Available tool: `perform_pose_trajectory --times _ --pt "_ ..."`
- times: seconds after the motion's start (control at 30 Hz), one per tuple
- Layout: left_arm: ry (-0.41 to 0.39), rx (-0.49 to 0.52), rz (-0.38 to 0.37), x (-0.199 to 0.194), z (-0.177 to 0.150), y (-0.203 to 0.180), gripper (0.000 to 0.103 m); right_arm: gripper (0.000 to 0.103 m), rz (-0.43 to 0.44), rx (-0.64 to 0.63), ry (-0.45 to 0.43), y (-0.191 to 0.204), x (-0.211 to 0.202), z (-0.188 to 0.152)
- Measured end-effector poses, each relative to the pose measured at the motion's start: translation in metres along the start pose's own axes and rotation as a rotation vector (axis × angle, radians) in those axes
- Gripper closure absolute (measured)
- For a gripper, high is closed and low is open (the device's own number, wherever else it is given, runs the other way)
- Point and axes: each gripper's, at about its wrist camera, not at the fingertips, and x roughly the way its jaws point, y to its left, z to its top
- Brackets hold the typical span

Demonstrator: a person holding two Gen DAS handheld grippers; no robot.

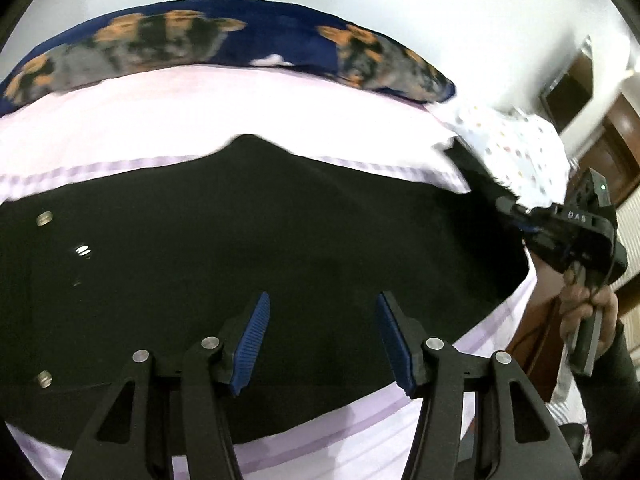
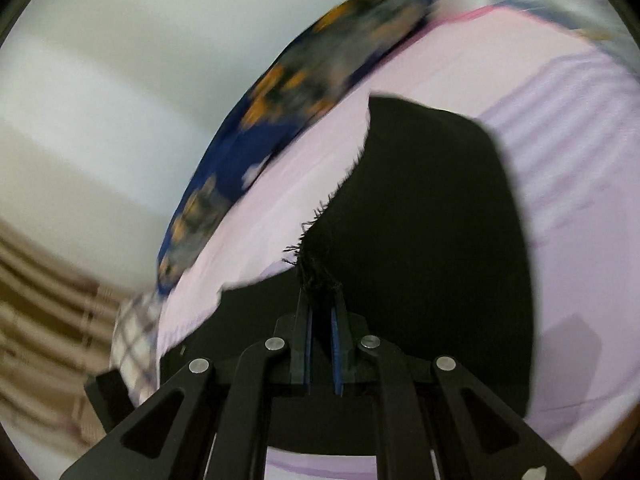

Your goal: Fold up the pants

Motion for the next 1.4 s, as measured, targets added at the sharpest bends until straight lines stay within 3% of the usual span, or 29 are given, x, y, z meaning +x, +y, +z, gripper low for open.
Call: perform_pose_trajectory --times 0.13,0.33,0.73,0.83,0.9,0.97,1.03,1.23,1.4 --pt "-0.009 -0.041 0.004 -0.009 -0.009 0.02 0.047 0.094 0.043 -0.099 0.154 0.044 0.05 -0.032" --pt "-0.013 -0.073 -0.031 -0.011 -0.014 0.032 0.047 0.093 -0.022 -0.305 0.316 0.082 0.088 -0.083" --pt "-0.017 -0.08 -0.113 -0.008 -0.006 0.021 0.047 0.09 -0.037 -0.411 0.398 0.087 0.091 -0.101" --pt "-0.012 -0.08 -0.115 -0.006 -0.005 0.019 0.047 0.085 0.002 -0.391 0.421 0.088 0.093 -0.101" --pt "-0.007 -0.081 -0.118 -0.006 -0.005 0.018 0.047 0.072 0.07 -0.338 0.43 0.086 0.088 -0.098" --pt "-0.001 -0.094 -0.136 -0.005 -0.004 0.017 0.047 0.065 0.096 -0.297 0.388 0.084 0.075 -0.093" --pt "0.015 -0.118 -0.168 -0.004 -0.005 0.019 0.047 0.065 0.092 -0.266 0.328 0.08 0.062 -0.086" --pt "0.115 -0.256 -0.304 0.014 -0.009 0.025 0.047 0.057 0.023 -0.109 0.122 0.051 0.019 -0.065" --pt "0.199 -0.354 -0.342 0.034 -0.012 0.029 0.047 0.056 0.026 -0.016 0.07 0.033 0.01 -0.055"
